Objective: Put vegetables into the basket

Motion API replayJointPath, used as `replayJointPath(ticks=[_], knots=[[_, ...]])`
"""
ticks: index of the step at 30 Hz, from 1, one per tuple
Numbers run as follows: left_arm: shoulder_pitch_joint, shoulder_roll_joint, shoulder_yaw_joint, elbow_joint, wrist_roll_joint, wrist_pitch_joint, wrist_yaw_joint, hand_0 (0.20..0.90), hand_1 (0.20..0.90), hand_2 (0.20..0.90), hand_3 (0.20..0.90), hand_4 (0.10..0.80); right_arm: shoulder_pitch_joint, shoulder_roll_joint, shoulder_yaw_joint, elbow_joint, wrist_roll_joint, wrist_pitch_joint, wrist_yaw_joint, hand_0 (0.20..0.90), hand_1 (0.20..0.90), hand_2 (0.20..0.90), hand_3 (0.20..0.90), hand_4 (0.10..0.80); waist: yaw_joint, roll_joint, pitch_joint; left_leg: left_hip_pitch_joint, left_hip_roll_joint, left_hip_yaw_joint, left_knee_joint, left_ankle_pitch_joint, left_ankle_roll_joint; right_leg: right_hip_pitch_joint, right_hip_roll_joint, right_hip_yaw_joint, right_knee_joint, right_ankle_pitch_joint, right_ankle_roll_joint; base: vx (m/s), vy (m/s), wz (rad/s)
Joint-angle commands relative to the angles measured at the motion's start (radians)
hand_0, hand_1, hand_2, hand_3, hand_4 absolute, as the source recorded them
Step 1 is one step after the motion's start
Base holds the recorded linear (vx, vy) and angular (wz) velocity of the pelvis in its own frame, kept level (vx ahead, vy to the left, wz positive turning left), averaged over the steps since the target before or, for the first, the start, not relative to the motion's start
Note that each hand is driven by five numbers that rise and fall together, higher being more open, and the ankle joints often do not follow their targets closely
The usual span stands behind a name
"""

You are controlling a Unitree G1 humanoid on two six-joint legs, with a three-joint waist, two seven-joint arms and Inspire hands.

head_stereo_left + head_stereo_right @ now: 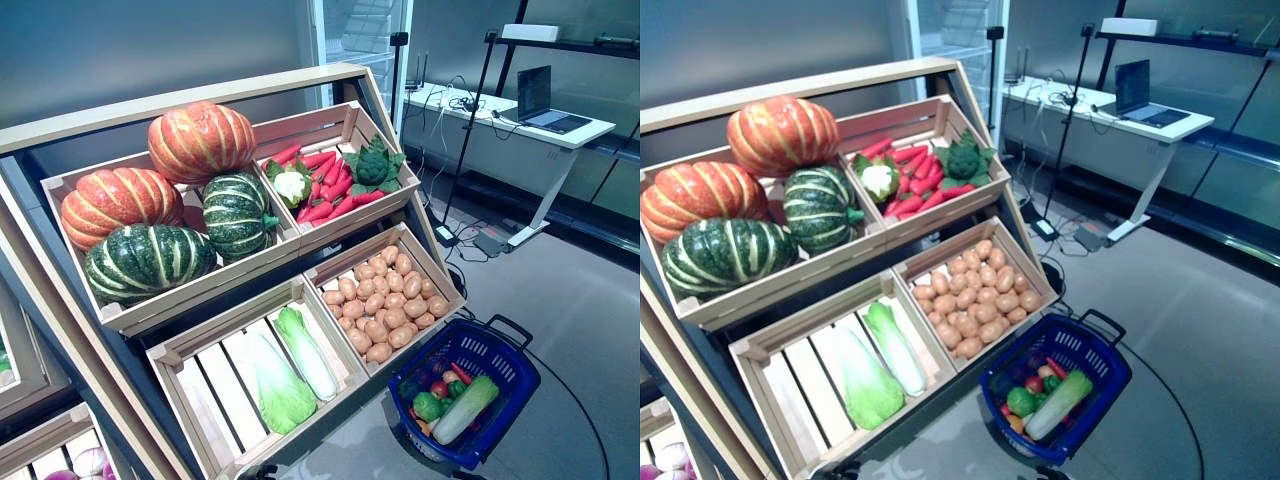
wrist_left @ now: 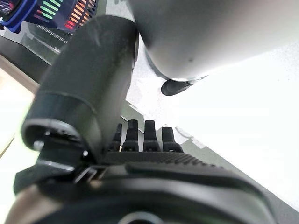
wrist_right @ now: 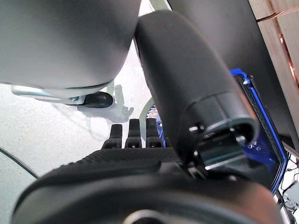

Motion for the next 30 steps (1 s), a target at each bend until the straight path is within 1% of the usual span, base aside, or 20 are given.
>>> replayJointPath(ticks=[1,5,8,9,19,25,30], knots=[[-0.061,0.000,-0.014,0.081,0.060,0.017,-0.006,0.900,0.900,0.900,0.900,0.800,-0.080,0.029,0.028,0.038,0.013,-0.017,-0.027,0.900,0.900,0.900,0.900,0.800,0.018,-0.024,0.050,0.001,0.004,-0.045,0.024,-0.050,0.032,-0.036,-0.044,-0.038,0.059,0.025,-0.036,0.000,0.000,0.00],[-0.064,-0.001,-0.015,0.077,0.047,0.019,-0.011,0.900,0.900,0.900,0.900,0.800,-0.079,0.030,0.030,0.037,0.009,-0.029,-0.021,0.900,0.900,0.900,0.900,0.800,0.016,-0.024,0.047,-0.005,0.003,-0.042,0.025,-0.048,0.032,-0.044,-0.044,-0.035,0.062,0.025,-0.035,-0.008,0.002,0.00],[-0.066,0.001,-0.018,0.075,0.046,0.031,-0.043,0.900,0.900,0.900,0.900,0.800,-0.080,0.029,0.035,0.035,0.013,-0.031,-0.021,0.900,0.900,0.900,0.900,0.800,0.016,-0.023,0.049,-0.006,0.002,-0.042,0.024,-0.049,0.033,-0.045,-0.044,-0.036,0.062,0.025,-0.035,0.000,0.000,0.00],[-0.065,0.000,-0.018,0.076,0.064,0.028,-0.040,0.900,0.900,0.900,0.900,0.800,-0.078,0.026,0.035,0.031,0.011,-0.029,-0.019,0.900,0.900,0.900,0.900,0.800,0.016,-0.022,0.049,-0.006,0.000,-0.042,0.023,-0.050,0.035,-0.045,-0.044,-0.037,0.062,0.024,-0.035,0.000,0.000,0.00],[-0.069,-0.006,-0.020,0.078,0.027,0.045,-0.039,0.900,0.900,0.900,0.900,0.800,-0.084,0.027,0.045,0.032,0.016,-0.028,-0.018,0.900,0.900,0.900,0.900,0.800,0.016,-0.019,0.049,-0.004,-0.001,-0.044,0.021,-0.051,0.036,-0.045,-0.043,-0.036,0.065,0.021,-0.037,0.000,0.000,0.00],[-0.067,-0.007,-0.012,0.083,0.035,0.038,-0.037,0.900,0.900,0.900,0.900,0.800,-0.077,0.029,0.047,0.026,0.021,-0.028,-0.020,0.900,0.900,0.900,0.900,0.800,0.016,-0.022,0.050,-0.003,-0.001,-0.044,0.020,-0.050,0.035,-0.044,-0.042,-0.040,0.063,0.020,-0.037,0.000,0.000,0.00],[-0.071,-0.012,-0.014,0.084,0.029,0.054,-0.022,0.900,0.900,0.900,0.900,0.800,-0.082,0.032,0.046,0.031,0.022,-0.033,-0.021,0.900,0.900,0.900,0.900,0.800,0.017,-0.023,0.051,-0.004,-0.001,-0.044,0.021,-0.052,0.036,-0.047,-0.041,-0.039,0.066,0.019,-0.037,0.000,0.000,0.00]])
